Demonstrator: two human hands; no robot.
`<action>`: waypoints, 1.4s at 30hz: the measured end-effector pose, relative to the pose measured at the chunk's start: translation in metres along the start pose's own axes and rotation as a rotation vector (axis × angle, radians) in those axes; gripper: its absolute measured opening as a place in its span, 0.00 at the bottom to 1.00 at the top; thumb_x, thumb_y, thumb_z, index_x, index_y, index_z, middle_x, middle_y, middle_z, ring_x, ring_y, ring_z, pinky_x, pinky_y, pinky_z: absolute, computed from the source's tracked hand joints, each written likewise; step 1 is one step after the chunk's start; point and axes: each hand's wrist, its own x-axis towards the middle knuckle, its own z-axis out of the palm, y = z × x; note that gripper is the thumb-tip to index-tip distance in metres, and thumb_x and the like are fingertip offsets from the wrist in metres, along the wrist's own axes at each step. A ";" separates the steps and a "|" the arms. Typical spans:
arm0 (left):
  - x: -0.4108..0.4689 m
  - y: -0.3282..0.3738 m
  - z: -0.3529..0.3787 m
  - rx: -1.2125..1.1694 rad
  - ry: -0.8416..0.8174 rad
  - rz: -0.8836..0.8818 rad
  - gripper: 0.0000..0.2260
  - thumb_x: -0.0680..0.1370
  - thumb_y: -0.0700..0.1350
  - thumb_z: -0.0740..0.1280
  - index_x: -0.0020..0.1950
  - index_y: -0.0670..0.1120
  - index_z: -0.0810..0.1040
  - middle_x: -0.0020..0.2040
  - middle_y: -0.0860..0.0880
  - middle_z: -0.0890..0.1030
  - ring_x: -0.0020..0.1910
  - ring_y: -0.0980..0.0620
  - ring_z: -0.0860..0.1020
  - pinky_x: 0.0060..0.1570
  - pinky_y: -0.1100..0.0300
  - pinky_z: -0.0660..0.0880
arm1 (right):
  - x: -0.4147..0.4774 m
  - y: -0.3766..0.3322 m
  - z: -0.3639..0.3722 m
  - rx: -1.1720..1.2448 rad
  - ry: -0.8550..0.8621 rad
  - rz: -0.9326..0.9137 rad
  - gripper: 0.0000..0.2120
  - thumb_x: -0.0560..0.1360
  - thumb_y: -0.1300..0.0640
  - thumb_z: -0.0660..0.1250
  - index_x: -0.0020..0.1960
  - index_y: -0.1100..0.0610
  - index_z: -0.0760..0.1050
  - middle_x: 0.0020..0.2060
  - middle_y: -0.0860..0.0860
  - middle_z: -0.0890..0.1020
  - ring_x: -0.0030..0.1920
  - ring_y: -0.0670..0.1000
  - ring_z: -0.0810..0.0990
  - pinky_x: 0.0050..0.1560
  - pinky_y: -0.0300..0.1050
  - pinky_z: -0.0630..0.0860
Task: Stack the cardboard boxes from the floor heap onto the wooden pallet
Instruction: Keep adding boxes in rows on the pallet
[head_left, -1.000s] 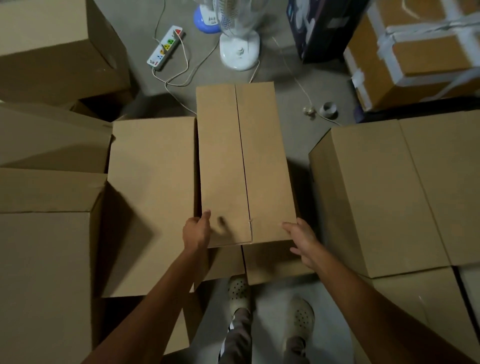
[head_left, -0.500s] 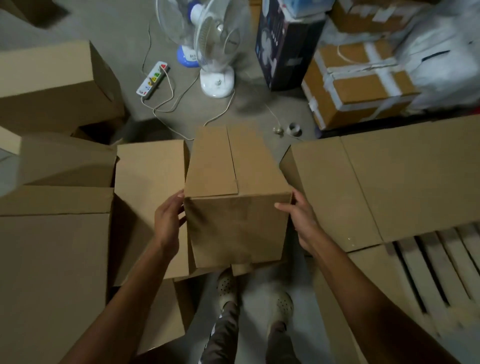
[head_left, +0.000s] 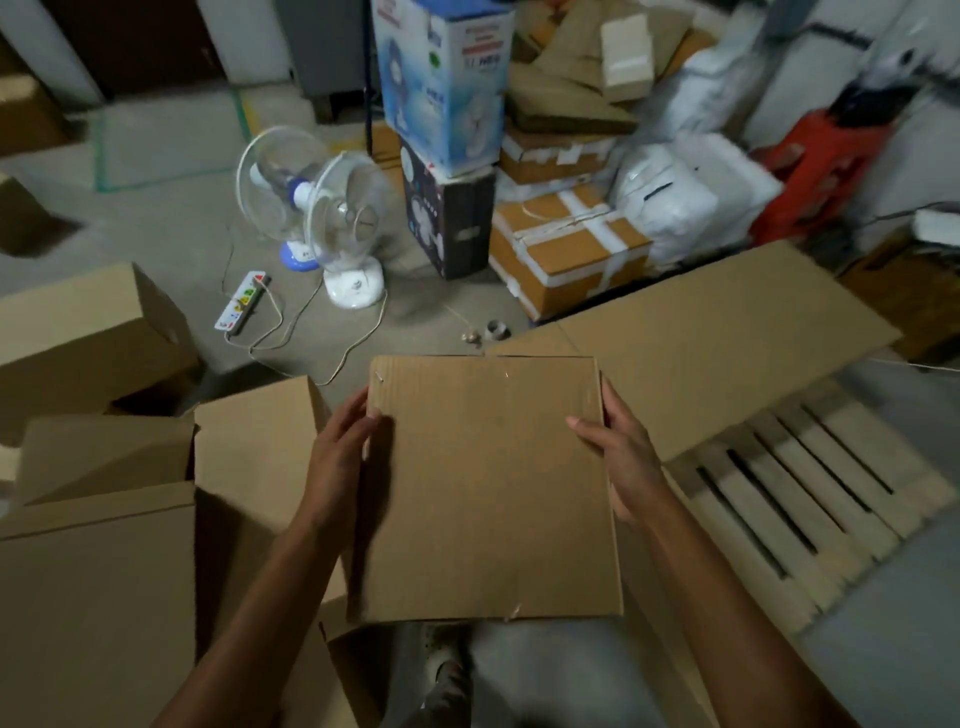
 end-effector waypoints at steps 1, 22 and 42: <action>-0.015 0.004 0.013 0.005 -0.017 -0.005 0.13 0.83 0.42 0.60 0.62 0.57 0.77 0.57 0.56 0.81 0.60 0.54 0.78 0.53 0.59 0.75 | -0.015 -0.001 -0.016 -0.002 0.013 -0.017 0.41 0.66 0.48 0.74 0.78 0.44 0.64 0.67 0.47 0.78 0.67 0.51 0.78 0.68 0.61 0.73; -0.313 0.016 0.327 0.178 -0.461 0.003 0.30 0.77 0.66 0.63 0.72 0.49 0.71 0.65 0.46 0.76 0.62 0.44 0.74 0.66 0.45 0.70 | -0.381 0.005 -0.358 -0.121 0.568 -0.344 0.37 0.72 0.48 0.72 0.78 0.39 0.61 0.67 0.43 0.77 0.65 0.46 0.76 0.68 0.57 0.73; -0.293 -0.080 0.587 -0.068 -0.424 -0.202 0.09 0.74 0.52 0.64 0.46 0.47 0.76 0.48 0.44 0.78 0.52 0.43 0.76 0.59 0.45 0.71 | -0.257 -0.016 -0.628 0.122 0.361 -0.034 0.36 0.70 0.26 0.64 0.70 0.47 0.74 0.62 0.52 0.82 0.63 0.55 0.80 0.68 0.63 0.72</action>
